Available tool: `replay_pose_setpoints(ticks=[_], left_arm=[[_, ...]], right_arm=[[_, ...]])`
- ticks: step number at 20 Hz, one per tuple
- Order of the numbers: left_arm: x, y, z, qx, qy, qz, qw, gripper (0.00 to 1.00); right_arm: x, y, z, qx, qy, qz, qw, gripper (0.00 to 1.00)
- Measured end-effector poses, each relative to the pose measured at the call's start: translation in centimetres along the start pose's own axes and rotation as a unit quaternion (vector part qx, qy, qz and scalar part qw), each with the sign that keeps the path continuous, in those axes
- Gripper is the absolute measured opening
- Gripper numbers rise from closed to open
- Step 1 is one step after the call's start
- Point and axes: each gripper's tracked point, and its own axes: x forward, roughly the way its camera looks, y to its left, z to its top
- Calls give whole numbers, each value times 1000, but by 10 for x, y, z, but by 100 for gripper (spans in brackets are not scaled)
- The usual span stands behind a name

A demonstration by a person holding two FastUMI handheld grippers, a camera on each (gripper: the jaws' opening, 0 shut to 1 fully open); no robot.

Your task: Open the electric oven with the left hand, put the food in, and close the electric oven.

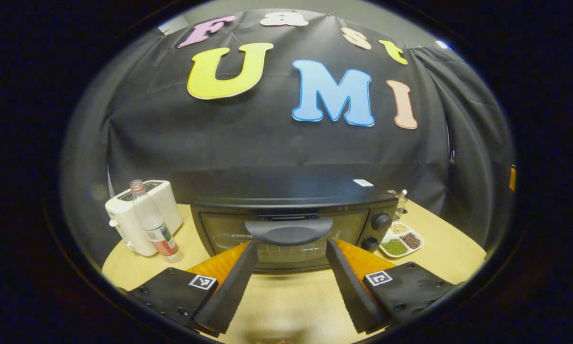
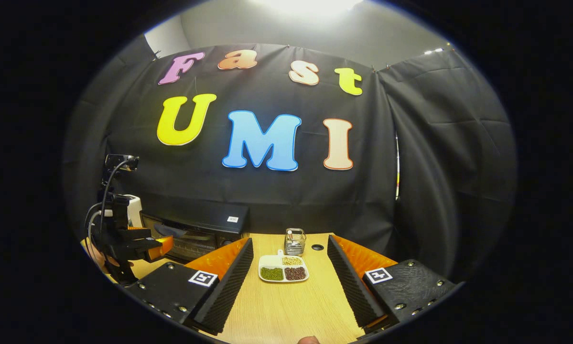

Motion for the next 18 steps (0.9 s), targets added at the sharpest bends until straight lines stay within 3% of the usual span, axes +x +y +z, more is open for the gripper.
replay_pose_setpoints(ticks=[2,3,8,9,11,14,18], left_arm=[[-22,-5,19,-2,-24,-3,1000,100],[-36,-6,30,1,-36,-1,999,97],[-132,-15,82,3,-106,33,994,100],[-155,-19,87,2,-114,39,993,100],[-199,-28,96,7,-130,51,990,91],[-256,-41,103,17,-152,67,986,100],[-307,-50,99,15,-161,80,984,100]], right_arm=[[-3,2,12,14,-11,9,1000,96],[-7,2,18,20,-18,15,1000,96],[-34,-7,34,17,-39,62,997,96],[-44,-12,38,13,-45,67,997,96],[-65,-21,45,5,-61,79,995,96],[-92,-33,52,-6,-81,94,992,96],[-119,-44,53,-3,-84,101,991,96]])
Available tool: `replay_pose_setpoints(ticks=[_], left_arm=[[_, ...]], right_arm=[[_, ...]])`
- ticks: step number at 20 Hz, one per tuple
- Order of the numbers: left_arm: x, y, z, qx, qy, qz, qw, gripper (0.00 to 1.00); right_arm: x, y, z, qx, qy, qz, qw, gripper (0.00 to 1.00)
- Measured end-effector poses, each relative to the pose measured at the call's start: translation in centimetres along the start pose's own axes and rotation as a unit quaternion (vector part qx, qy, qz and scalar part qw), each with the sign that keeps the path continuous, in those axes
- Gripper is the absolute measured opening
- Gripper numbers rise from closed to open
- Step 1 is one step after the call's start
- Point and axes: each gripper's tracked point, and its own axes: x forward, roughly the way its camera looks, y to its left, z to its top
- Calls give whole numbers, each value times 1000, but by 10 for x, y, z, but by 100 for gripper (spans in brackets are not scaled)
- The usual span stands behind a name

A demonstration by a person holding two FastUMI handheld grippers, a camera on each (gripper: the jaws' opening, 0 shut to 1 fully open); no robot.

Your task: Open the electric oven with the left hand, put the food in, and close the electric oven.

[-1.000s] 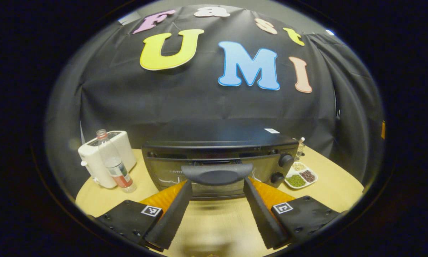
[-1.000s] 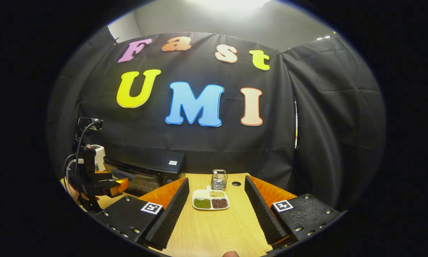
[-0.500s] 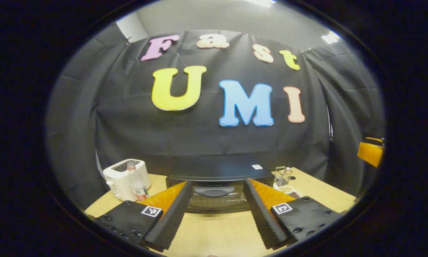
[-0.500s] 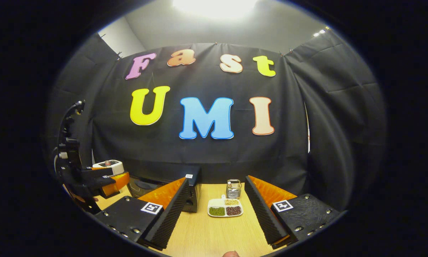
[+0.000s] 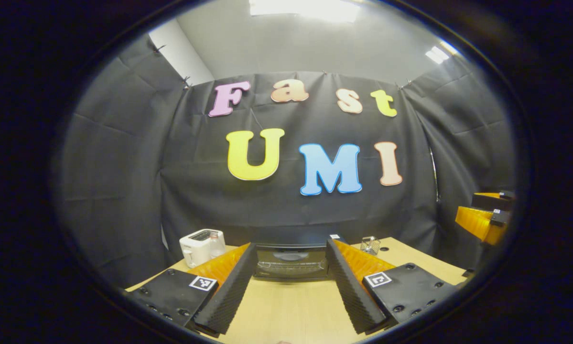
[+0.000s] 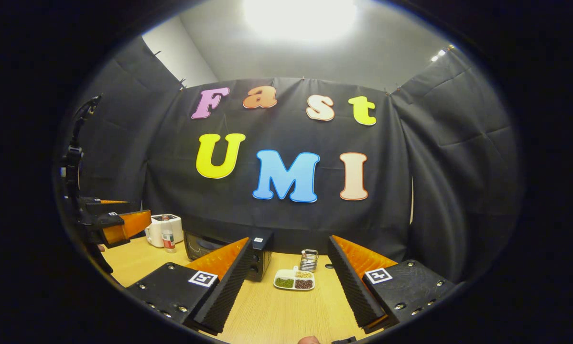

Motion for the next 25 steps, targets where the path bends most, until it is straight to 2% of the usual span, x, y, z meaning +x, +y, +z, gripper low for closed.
replay_pose_setpoints(ticks=[9,16,21,25], left_arm=[[-61,47,9,-9,-11,24,1000,100],[-80,84,23,1,-21,28,999,100],[-90,102,21,-12,-20,37,999,100],[-90,111,20,-8,-18,42,999,100]], right_arm=[[-38,16,12,32,-2,-26,999,97],[-41,38,30,82,-27,-29,996,97],[-35,41,34,50,-29,-28,998,97],[-28,40,35,50,-32,-33,998,97]])
